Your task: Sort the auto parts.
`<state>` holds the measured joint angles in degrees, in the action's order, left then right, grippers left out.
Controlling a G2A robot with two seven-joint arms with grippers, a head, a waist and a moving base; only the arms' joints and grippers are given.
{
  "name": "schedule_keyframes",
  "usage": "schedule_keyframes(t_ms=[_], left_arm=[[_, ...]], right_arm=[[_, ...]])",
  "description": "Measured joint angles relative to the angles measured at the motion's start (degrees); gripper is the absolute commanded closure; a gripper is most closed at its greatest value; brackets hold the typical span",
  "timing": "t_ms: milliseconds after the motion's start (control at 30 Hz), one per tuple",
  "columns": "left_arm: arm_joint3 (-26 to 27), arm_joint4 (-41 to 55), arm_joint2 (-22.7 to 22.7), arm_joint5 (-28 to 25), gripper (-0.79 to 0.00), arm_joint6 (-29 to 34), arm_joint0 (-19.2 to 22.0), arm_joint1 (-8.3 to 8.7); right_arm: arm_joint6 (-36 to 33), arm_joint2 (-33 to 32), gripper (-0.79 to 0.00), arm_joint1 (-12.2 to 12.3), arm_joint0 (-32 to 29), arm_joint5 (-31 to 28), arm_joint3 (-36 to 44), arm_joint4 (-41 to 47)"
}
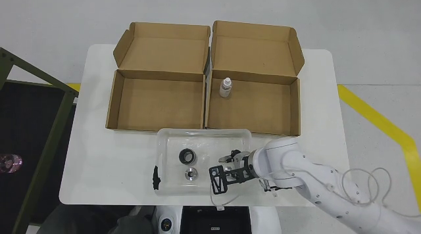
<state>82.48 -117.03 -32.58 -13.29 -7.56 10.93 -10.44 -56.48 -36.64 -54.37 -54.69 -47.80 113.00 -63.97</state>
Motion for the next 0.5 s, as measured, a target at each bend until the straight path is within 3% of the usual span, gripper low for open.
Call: schedule_keyframes(t_ms=[200, 333, 500], left_arm=[[0.00, 0.00, 0.00, 0.00, -0.785, 0.00, 0.00, 0.00], [0.00, 0.00, 0.00, 0.00, -0.785, 0.00, 0.00, 0.00], [0.00, 0.00, 0.00, 0.00, -0.785, 0.00, 0.00, 0.00]], right_arm=[[-0.45, 2.56, -0.179, 0.72, 1.90, 0.45, -0.17, 2.50], [-0.91, 3.94, 0.000, 1.09, 3.16, 0.91, -0.27, 3.99], [-1.13, 5.02, 0.000, 1.42, 4.39, 1.13, -0.25, 5.54]])
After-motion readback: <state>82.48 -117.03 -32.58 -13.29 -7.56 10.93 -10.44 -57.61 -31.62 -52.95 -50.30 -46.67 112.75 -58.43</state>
